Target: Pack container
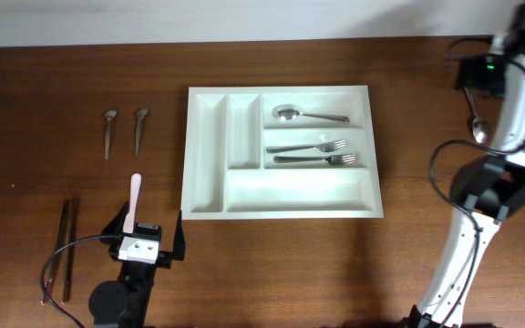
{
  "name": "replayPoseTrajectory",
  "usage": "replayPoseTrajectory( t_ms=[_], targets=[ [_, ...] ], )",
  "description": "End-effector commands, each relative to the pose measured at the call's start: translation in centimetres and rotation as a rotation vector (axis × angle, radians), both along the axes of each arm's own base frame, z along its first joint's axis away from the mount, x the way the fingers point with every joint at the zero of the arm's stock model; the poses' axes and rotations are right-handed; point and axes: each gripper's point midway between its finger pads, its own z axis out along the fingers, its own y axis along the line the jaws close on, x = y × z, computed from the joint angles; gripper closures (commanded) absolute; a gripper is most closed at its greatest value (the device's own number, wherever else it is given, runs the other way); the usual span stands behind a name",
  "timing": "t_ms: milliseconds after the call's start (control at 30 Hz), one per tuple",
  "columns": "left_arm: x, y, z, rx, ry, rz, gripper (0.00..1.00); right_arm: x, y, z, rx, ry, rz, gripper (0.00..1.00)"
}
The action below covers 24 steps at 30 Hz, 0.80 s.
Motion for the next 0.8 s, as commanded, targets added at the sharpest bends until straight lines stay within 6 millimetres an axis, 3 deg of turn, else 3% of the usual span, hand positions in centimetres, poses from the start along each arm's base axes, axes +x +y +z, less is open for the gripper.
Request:
replayPoseTrajectory(
  t_ms=[0,200,533,767],
  targets=[
    [0.0,0.2,-0.1,-0.012,0.000,0.011,0.01,0.4,-0.1,2.0,-0.010,-0.062,0.193,0.01],
    [0.0,0.2,-0.1,-0.012,0.000,0.011,0.01,0.3,-0.9,0.8,-0.060,-0.028,0.315,0.01],
    [0.0,0.2,-0.1,-0.012,0.000,0.011,0.01,0.5,-2.1,-3.4,-0.083,0.032,0.301,0.01],
    [0.0,0.2,-0.1,-0.012,0.000,0.011,0.01,1.3,-2.6,-4.9,-0.095,0.020,0.291,0.01]
  ],
)
